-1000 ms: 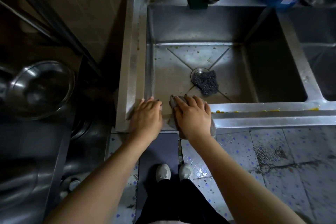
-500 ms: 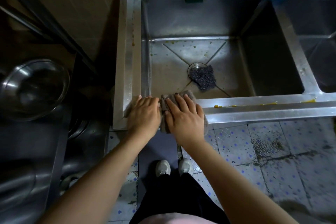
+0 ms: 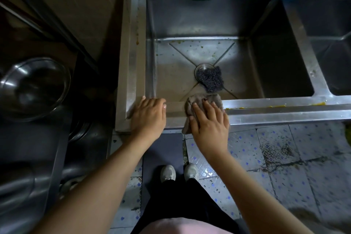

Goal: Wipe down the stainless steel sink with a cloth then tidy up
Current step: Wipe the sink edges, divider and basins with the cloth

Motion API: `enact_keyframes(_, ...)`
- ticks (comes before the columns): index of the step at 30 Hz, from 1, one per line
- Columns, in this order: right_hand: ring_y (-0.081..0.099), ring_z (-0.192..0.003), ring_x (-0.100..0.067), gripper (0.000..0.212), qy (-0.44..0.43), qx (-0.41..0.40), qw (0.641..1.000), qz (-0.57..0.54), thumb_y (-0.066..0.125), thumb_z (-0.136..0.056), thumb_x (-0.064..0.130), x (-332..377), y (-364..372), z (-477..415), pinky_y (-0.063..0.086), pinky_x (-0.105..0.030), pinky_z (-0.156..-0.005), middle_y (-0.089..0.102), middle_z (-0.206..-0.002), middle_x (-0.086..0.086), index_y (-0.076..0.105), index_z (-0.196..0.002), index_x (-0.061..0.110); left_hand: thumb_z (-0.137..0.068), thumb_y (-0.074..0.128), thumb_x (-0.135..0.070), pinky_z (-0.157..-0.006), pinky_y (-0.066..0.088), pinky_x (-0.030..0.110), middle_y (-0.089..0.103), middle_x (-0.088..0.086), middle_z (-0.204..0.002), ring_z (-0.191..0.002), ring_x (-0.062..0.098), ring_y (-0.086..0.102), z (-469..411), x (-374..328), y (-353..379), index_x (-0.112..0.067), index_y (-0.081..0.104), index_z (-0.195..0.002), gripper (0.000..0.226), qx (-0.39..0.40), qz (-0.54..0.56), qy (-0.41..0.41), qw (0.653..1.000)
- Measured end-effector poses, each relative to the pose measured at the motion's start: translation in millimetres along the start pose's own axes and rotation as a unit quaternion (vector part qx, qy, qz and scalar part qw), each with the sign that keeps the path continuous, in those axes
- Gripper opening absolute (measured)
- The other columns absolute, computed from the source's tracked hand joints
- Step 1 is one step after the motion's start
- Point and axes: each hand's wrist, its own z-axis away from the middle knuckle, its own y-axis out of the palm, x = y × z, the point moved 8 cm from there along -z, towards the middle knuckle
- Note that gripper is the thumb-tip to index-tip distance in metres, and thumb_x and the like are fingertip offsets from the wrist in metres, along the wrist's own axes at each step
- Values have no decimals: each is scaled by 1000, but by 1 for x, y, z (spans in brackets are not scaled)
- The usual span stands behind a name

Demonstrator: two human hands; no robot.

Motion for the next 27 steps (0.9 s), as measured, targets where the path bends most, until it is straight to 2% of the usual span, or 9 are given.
enact_keyframes(4, 60, -111, -28, 37, -68, 5, 998, 6, 45, -85, 41, 33, 8, -3, 31, -40, -96, 66, -118, -4, 69, -110, 27, -90, 30, -26, -97, 42, 40, 70, 8, -89, -85, 27, 64, -1, -2, -3, -12, 65, -95, 38, -11, -7, 1, 1000)
enact_keyframes(7, 61, -108, -26, 37, -95, 29, 995, 1, 44, -84, 42, 40, 11, -18, 40, -38, -91, 68, -114, -2, 69, -108, 27, -88, 28, -27, -95, 44, 41, 70, 9, -85, -82, 28, 64, -2, -2, -3, -11, 65, -90, 39, -10, -10, 7, 1000)
enact_keyframes(9, 57, -113, -27, 38, -95, 88, 992, -5, 44, -88, 42, 33, 12, -32, 42, -38, -92, 64, -119, -1, 64, -117, 29, -89, 27, -27, -100, 40, 41, 70, 10, -92, -87, 29, 64, -2, -1, 0, -11, 64, -96, 41, -4, -5, 13, 1000)
enact_keyframes(11, 48, -119, -28, 38, -66, 153, 986, -15, 46, -92, 41, 15, 15, -45, 35, -37, -97, 58, -127, 0, 56, -127, 30, -91, 30, -27, -106, 32, 40, 69, 10, -102, -97, 28, 61, -2, 1, 3, -11, 63, -104, 39, 3, 3, 7, 1000)
enact_keyframes(14, 49, -119, -29, 38, -39, 116, 992, -30, 46, -91, 39, -10, 6, -48, 35, -37, -97, 60, -125, -3, 59, -124, 24, -96, 35, -22, -110, 23, 38, 66, 8, -113, -107, 26, 57, -2, 3, 4, -12, 60, -112, 32, 13, 12, -3, 1000)
enact_keyframes(18, 56, -118, -30, 42, -33, 24, 999, -18, 40, -87, 40, -18, -2, -20, 42, -40, -96, 64, -120, -7, 66, -115, 22, -97, 36, -22, -110, 24, 37, 66, 7, -112, -106, 25, 57, -2, 2, 4, -13, 60, -112, 30, 12, 6, -2, 1000)
enact_keyframes(21, 56, -117, -27, 40, -29, 7, 999, -22, 41, -88, 41, -4, 1, -6, 35, -38, -97, 64, -121, -4, 66, -114, 25, -93, 30, -27, -107, 27, 37, 67, 7, -105, -101, 26, 59, -2, 2, 4, -13, 61, -107, 37, 8, 3, -6, 1000)
enact_keyframes(24, 59, -114, -24, 38, -50, -1, 998, -26, 42, -87, 41, 7, 3, -10, 42, -37, -96, 66, -117, -1, 69, -109, 25, -93, 35, -24, -107, 28, 38, 68, 9, -106, -102, 28, 60, -2, 0, 3, -11, 62, -107, 33, 3, 8, 0, 1000)
enact_keyframes(27, 60, -109, -23, 37, -59, 6, 998, -31, 41, -87, 41, 10, 3, -21, 43, -35, -87, 68, -110, 2, 70, -104, 24, -96, 41, -22, -109, 24, 37, 66, 10, -111, -106, 28, 57, -2, 1, 1, -10, 60, -110, 27, 9, 19, 0, 1000)
